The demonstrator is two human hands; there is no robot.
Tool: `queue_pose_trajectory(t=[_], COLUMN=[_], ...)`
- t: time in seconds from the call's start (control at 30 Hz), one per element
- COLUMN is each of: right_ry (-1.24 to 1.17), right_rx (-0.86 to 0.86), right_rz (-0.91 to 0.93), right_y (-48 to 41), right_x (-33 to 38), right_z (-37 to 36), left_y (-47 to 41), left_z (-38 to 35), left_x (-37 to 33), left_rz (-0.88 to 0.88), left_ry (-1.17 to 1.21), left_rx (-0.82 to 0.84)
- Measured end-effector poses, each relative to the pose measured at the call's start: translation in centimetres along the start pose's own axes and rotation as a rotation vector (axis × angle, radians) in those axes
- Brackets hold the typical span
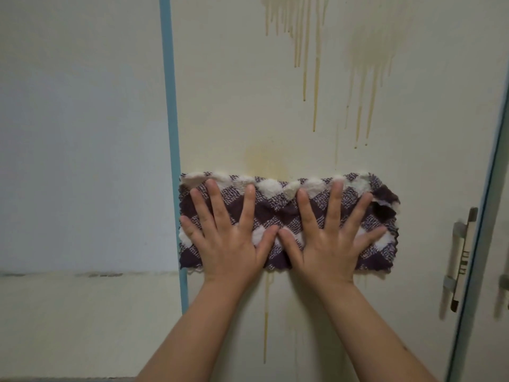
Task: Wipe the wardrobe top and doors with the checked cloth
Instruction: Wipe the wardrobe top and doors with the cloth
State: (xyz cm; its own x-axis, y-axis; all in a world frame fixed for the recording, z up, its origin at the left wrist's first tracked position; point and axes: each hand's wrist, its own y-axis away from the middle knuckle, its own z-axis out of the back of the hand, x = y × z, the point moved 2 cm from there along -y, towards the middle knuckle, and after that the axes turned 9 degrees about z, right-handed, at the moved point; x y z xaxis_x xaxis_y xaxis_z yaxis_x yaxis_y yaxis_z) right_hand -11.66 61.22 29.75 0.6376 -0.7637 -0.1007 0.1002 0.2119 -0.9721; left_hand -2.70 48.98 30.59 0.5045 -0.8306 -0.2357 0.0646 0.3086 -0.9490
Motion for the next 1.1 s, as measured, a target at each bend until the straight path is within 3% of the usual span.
queue_pose_trajectory(t=[0.23, 0.8, 1.1], right_ry=[-0.003, -0.08, -0.041], right_rx=[-0.052, 0.056, 0.002], right_rz=[-0.031, -0.036, -0.003], right_y=[-2.6, -22.2, -32.0], right_x=[-0.6, -2.6, -3.8], right_z=[0.6, 5.8, 7.5], left_y=[-2.7, -21.6, -31.0], left_z=[0.6, 4.8, 6.3], left_x=[-1.0, -6.1, -8.2], left_rz=[0.006, 0.047, 0.039], left_ry=[0.037, 0.078, 0.039], left_rx=[-0.012, -0.004, -0.077])
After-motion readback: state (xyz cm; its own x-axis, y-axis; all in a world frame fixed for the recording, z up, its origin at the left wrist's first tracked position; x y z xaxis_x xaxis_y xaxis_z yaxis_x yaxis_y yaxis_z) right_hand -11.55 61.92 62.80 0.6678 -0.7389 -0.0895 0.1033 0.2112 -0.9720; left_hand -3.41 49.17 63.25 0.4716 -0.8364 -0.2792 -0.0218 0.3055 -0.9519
